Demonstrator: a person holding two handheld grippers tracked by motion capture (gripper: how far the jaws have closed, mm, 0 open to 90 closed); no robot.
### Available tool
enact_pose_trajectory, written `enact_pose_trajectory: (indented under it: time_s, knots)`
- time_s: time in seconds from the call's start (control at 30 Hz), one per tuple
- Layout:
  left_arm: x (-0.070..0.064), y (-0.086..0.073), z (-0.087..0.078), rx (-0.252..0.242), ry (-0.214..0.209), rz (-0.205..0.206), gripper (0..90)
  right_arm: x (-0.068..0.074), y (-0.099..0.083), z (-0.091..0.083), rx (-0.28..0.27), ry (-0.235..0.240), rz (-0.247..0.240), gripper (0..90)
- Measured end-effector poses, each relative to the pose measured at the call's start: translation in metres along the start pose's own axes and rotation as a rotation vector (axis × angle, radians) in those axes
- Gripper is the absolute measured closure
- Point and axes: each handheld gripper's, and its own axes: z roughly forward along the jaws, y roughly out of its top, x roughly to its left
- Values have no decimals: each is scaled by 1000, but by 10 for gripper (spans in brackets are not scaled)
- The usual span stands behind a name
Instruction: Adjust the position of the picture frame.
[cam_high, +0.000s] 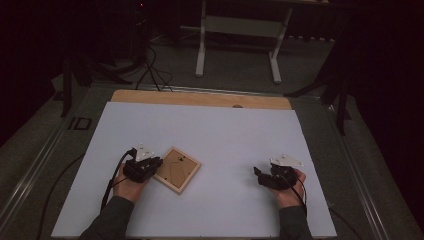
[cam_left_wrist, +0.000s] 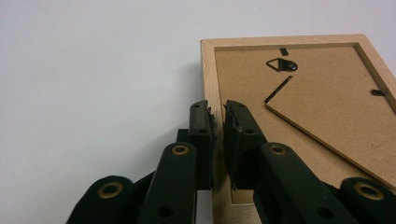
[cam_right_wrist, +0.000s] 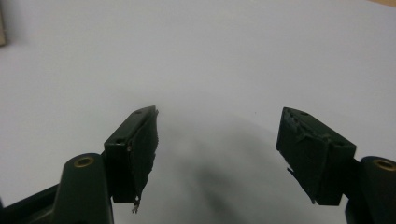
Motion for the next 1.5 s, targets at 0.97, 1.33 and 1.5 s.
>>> enact_pose_trajectory:
  time_s: [0.97,1.33,1.5]
  knots:
    - [5,-5,-22,-78,-35,-80,622,27,40,9,-66,98,-37,307]
    - [3,-17,-37,-72,-59,-55,627,45,61,20,-65,143,-83,310]
    - [0,-22,-41,-67,-74,-36,665,51,67,24,-68,162,-89,312]
